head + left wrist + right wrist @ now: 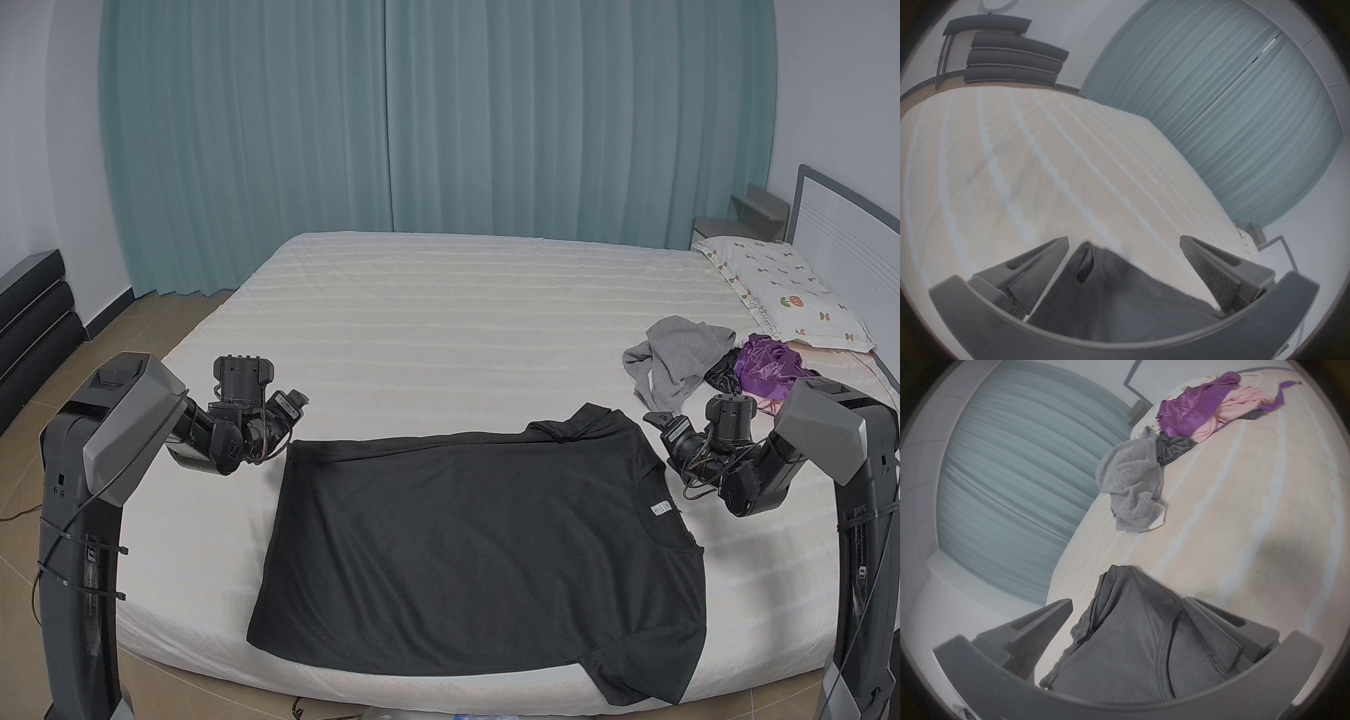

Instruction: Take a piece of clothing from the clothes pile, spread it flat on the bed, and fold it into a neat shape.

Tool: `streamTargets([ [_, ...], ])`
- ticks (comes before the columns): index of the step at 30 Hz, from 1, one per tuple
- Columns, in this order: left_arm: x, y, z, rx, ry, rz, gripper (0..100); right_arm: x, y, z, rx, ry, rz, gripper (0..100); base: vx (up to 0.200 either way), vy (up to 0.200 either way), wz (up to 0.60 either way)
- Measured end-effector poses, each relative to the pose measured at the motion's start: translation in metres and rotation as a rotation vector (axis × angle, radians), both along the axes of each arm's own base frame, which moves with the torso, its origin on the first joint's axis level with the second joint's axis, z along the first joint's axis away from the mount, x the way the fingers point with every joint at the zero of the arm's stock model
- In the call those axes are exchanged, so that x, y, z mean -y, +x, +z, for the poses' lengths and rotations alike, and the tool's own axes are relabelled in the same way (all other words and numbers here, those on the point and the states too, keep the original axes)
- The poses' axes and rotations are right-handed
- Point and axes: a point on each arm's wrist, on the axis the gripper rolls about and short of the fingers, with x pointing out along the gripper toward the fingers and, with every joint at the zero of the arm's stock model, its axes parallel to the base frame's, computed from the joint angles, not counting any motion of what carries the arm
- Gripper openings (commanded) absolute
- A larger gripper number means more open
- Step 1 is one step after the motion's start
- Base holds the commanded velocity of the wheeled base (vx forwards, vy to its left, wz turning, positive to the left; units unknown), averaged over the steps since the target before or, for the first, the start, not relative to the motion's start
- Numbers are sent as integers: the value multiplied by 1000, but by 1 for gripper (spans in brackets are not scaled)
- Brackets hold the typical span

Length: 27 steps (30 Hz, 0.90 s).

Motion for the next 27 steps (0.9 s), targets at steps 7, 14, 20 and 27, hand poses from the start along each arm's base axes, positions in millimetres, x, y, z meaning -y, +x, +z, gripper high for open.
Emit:
streamTargets([
  [7,20,-12,-4,-125,-20,-72,100,2,-5,4,-9,40,-22,100,0,0,0],
  [14,30,-12,-12,-138,-18,-93,100,-1,-6,3,-13,35,-23,100,0,0,0],
  [20,35,3,-19,-107,-16,-92,100,-3,-7,1,-15,30,-19,100,0,0,0],
  [27,25,30,-16,-9,-117,-3,100,-4,-7,-1,2,27,-16,100,0,0,0],
])
